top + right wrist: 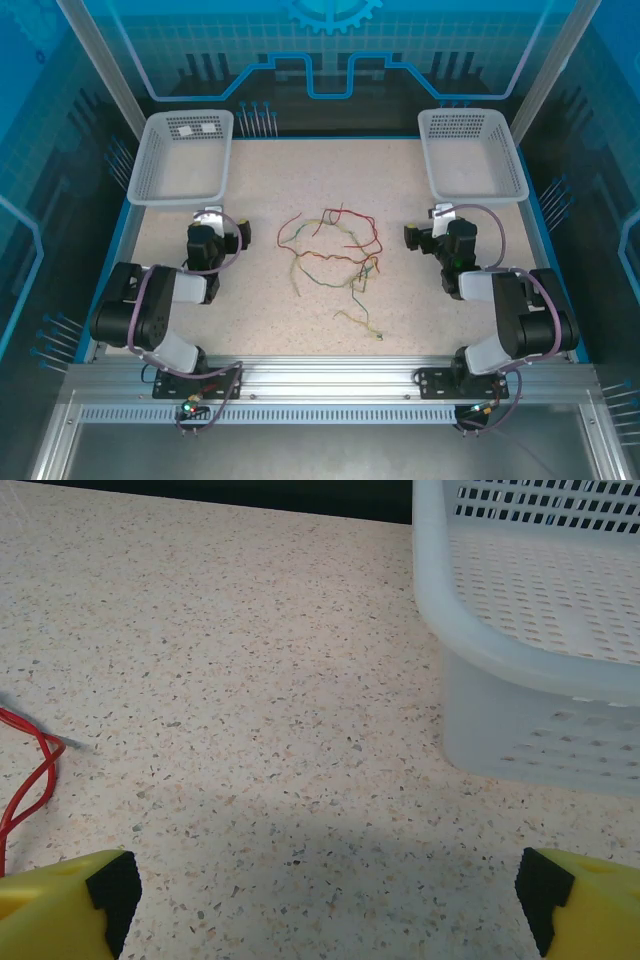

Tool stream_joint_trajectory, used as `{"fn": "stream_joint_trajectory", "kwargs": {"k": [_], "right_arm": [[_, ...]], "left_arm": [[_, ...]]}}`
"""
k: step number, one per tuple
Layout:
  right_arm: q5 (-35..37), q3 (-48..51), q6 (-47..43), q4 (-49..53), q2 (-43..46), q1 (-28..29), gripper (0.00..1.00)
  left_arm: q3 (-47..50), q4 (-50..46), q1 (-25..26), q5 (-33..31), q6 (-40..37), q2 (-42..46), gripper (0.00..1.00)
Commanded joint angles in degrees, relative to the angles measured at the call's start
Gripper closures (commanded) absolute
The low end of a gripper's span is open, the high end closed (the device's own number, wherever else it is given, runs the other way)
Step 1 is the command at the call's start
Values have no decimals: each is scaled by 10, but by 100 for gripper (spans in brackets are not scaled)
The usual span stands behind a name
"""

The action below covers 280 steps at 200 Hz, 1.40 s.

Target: Untangle the cables

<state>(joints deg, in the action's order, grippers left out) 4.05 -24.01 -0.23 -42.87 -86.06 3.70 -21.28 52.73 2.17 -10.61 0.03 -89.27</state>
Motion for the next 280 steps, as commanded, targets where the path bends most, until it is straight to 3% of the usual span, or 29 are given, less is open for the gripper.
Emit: {"fn": "stream_joint_trajectory", "kwargs": {"k": [1,113,125,135,148,156,169,178,185,196,208,229,260,280], "right_arm": [[4,-7,2,-5,-1,-3,0],[-18,-5,6,-7,1,-13,0],[13,-24,10,55,38,-6,0],[42,-61,28,172,102,-1,0],[67,-125,144,340,164,-10,0],[12,-153,197,393,182,-21,4],[-140,-177,199,400,183,-11,18],[-166,-206,198,425,168,22,25],[-151,-235,202,457,151,49,27],[-137,-279,212,502,117,82,31],[-172,-310,242,517,79,90,37],[-240,-315,282,461,39,98,39],[-173,-313,197,442,31,172,29],[-150,-269,159,371,44,210,23]], "left_arm": [[-5,0,-6,12,1,6,1],[-2,7,-6,2,4,6,1],[21,34,-2,-2,-3,33,1],[31,-5,24,-38,-24,102,1],[17,-102,73,-97,-34,211,1],[-21,-217,79,-70,11,276,4],[-107,-376,85,-17,89,313,25],[-167,-452,104,30,104,301,50],[-216,-507,132,38,108,282,56],[-279,-564,181,43,112,240,57],[-338,-611,220,81,116,184,57],[-421,-670,265,124,134,95,60],[-437,-625,288,160,166,29,58],[-405,-559,288,165,184,15,54]]}}
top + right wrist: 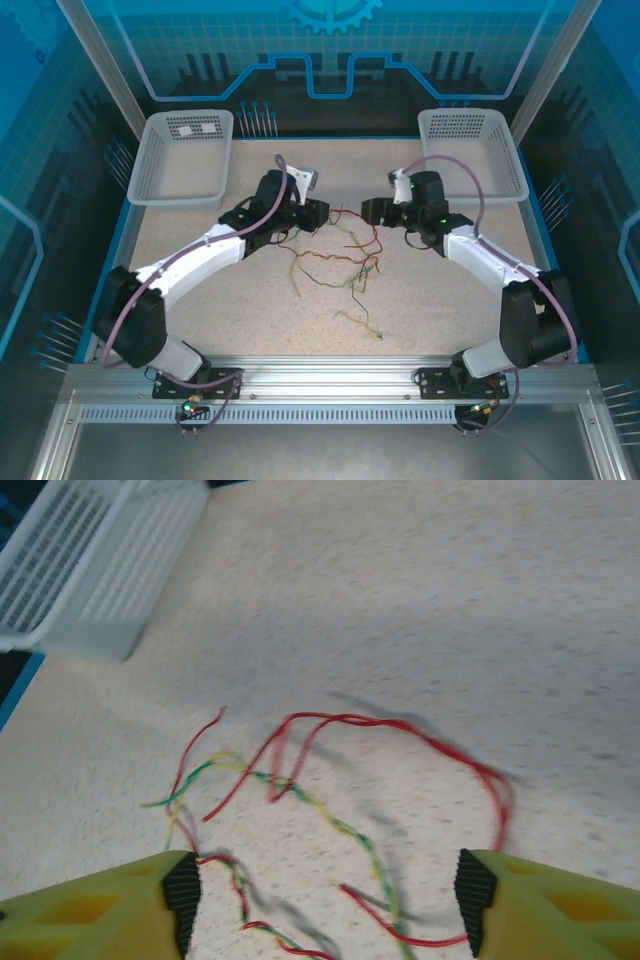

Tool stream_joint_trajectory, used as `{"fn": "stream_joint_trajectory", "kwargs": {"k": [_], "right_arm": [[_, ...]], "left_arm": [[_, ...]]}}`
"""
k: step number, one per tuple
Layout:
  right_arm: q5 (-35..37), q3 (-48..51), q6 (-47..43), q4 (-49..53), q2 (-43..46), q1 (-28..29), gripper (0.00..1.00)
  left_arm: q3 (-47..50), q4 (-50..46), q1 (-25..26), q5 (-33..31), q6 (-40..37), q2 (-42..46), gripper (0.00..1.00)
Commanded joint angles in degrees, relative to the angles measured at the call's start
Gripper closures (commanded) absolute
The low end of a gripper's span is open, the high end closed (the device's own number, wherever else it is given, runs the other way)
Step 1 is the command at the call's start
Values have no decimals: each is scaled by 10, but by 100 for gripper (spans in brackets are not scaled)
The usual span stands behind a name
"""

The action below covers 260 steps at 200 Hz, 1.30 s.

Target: Untangle the cables

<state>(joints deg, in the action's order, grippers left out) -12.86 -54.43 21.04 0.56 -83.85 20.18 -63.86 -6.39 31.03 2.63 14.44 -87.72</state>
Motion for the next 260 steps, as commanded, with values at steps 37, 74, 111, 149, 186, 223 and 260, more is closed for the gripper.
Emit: {"fn": "stream_joint_trajectory", "kwargs": {"k": [37,74,111,149,186,223,260], "right_arm": [[28,95,2,-193,12,60,15],[107,23,-17,-151,-60,101,16],[124,-34,5,-145,-140,92,29],[124,-101,8,-123,-210,88,57],[129,-123,21,-104,-212,90,90],[141,-141,6,-44,-149,90,100],[191,-146,-28,35,-47,91,100]], "left_arm": [[69,90,0,-6,53,-6,52],[115,116,0,-32,64,22,52],[159,128,-2,-72,66,74,50],[207,143,-4,-117,67,137,47],[223,129,-9,-127,67,175,44],[231,132,-10,-125,61,190,42],[234,151,-10,-97,44,208,39]]}}
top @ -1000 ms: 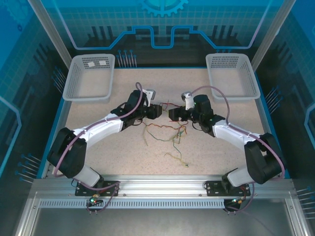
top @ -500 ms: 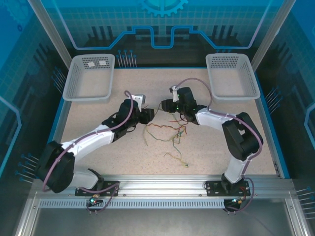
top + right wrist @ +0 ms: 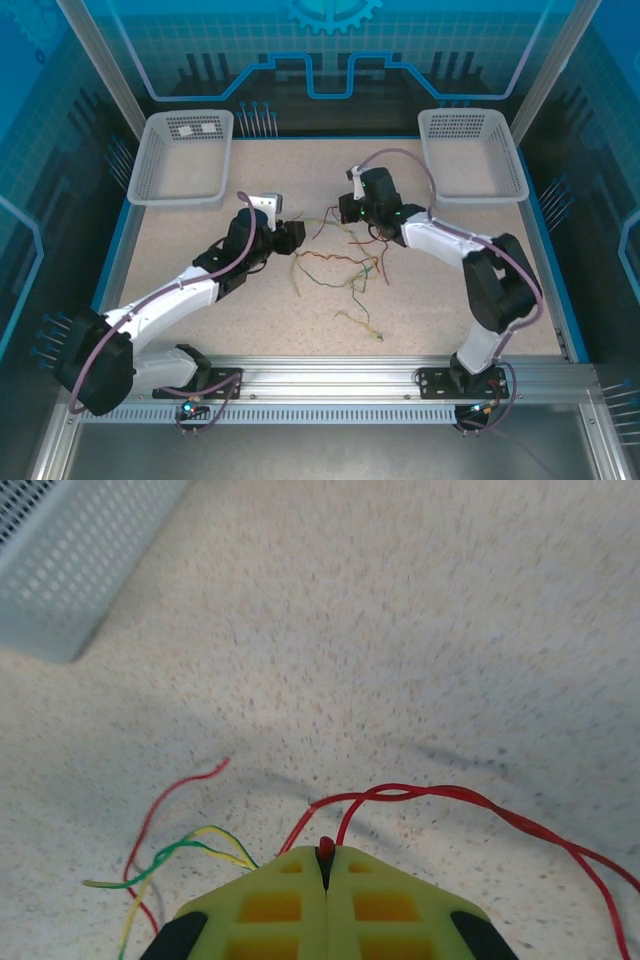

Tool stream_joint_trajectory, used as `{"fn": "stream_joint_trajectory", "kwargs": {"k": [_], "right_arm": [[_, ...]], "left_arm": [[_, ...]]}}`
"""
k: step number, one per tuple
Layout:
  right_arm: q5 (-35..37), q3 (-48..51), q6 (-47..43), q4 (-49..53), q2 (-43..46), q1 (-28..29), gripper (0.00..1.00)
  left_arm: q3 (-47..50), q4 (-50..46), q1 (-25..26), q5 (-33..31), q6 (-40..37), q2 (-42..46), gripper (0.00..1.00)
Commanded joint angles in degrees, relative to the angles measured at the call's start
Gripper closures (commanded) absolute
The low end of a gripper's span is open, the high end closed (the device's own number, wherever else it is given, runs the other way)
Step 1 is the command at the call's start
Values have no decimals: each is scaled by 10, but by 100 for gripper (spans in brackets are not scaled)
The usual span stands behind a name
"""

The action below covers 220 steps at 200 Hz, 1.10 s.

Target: Untangle the cables

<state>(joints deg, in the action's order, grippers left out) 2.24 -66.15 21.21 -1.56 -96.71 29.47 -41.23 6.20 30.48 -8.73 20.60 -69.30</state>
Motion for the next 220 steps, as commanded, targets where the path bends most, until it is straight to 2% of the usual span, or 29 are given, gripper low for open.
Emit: {"fn": "stream_joint_trajectory", "kwargs": {"k": [1,38,71,89,109,138,170,206,220], "right_arm": [[40,-29,-32,58,83,-2,100],[73,-7,-61,75,169,-1,100],[35,15,-87,62,236,5,100],[-13,24,-106,60,258,6,100],[-38,28,-114,65,267,13,100],[-55,45,-126,54,278,29,100],[-101,73,-148,20,292,48,100],[-126,92,-134,-14,291,60,100],[-117,97,-130,-24,293,63,100]], "left_arm": [[7,27,-4,18,-19,24,38],[17,78,-4,70,-37,38,33],[11,120,-5,146,-55,51,28],[23,164,-5,194,-68,62,16],[29,196,-5,244,-80,66,11],[36,219,-4,251,-71,64,8],[24,181,-4,243,-89,46,4],[9,163,-3,247,-98,10,4],[8,168,-3,246,-96,-4,9]]}}
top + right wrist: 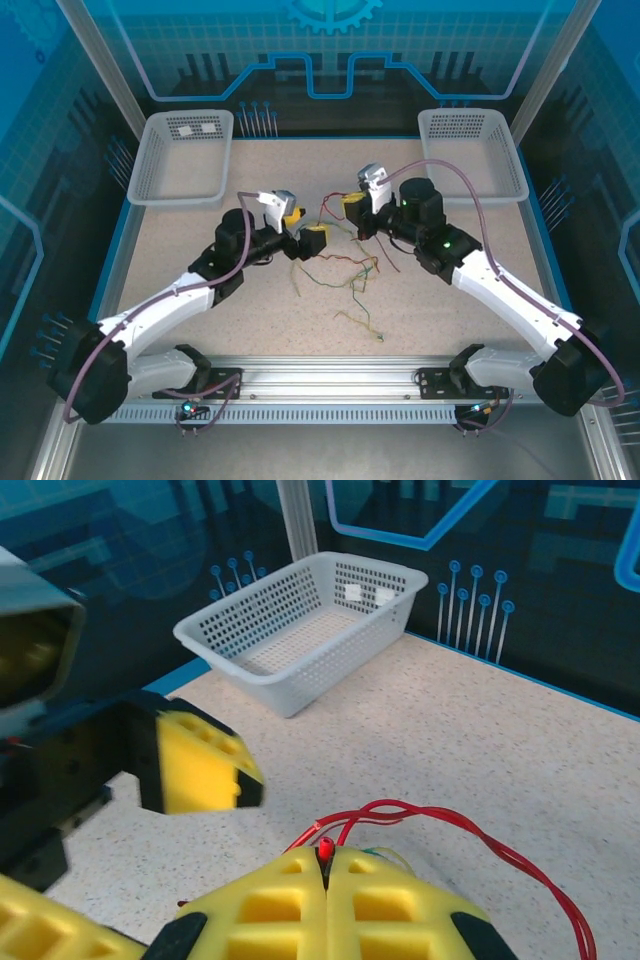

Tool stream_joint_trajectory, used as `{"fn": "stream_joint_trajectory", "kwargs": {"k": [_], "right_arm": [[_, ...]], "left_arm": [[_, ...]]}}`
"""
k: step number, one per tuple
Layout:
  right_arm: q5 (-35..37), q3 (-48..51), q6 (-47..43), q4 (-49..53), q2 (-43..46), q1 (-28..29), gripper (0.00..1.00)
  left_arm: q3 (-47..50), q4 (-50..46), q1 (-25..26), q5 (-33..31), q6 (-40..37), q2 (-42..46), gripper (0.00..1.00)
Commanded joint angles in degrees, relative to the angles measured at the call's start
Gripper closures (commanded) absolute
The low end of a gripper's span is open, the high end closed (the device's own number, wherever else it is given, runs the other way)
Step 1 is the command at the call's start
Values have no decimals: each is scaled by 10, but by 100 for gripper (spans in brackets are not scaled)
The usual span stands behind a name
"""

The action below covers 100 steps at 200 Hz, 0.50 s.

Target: Untangle the cables

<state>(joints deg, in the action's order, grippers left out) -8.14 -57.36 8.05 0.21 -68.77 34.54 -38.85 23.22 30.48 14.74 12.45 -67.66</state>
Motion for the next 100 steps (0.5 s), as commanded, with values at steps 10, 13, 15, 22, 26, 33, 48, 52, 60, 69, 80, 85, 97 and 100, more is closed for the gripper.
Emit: {"fn": "stream_joint_trajectory", "kwargs": {"k": [10,13,15,22,26,33,48,52,60,69,80,85,97,100], "right_arm": [[-6,13,3,-46,16,15,100],[-4,15,4,-48,17,15,100],[-3,15,4,-49,17,15,100],[4,16,3,-49,19,15,100],[8,17,3,-48,19,15,100],[16,19,1,-46,20,16,100],[33,21,-4,-40,25,16,100],[38,21,-5,-39,26,16,100],[45,24,-5,-39,29,16,100],[48,27,-6,-40,32,15,100],[54,29,-7,-42,34,15,100],[58,29,-7,-41,33,15,100],[71,27,-10,-35,32,15,100],[75,27,-11,-34,32,15,100]], "left_arm": [[-17,-2,-3,6,-13,-31,16],[-17,-1,-2,6,-14,-33,20],[-17,0,-3,6,-14,-35,22],[-17,2,-3,5,-15,-39,34],[-16,2,-3,4,-14,-40,42],[-14,4,-2,1,-13,-41,55],[-7,13,-3,-2,-13,-38,68],[-5,12,-3,-6,-14,-37,72],[-3,10,-3,-12,-14,-35,82],[-5,4,-3,-17,-17,-33,90],[-5,-3,-2,-26,-18,-30,96],[-5,-4,-2,-34,-18,-28,99],[-3,-7,-3,-57,-12,-24,100],[-2,-8,-3,-62,-10,-22,100]]}}
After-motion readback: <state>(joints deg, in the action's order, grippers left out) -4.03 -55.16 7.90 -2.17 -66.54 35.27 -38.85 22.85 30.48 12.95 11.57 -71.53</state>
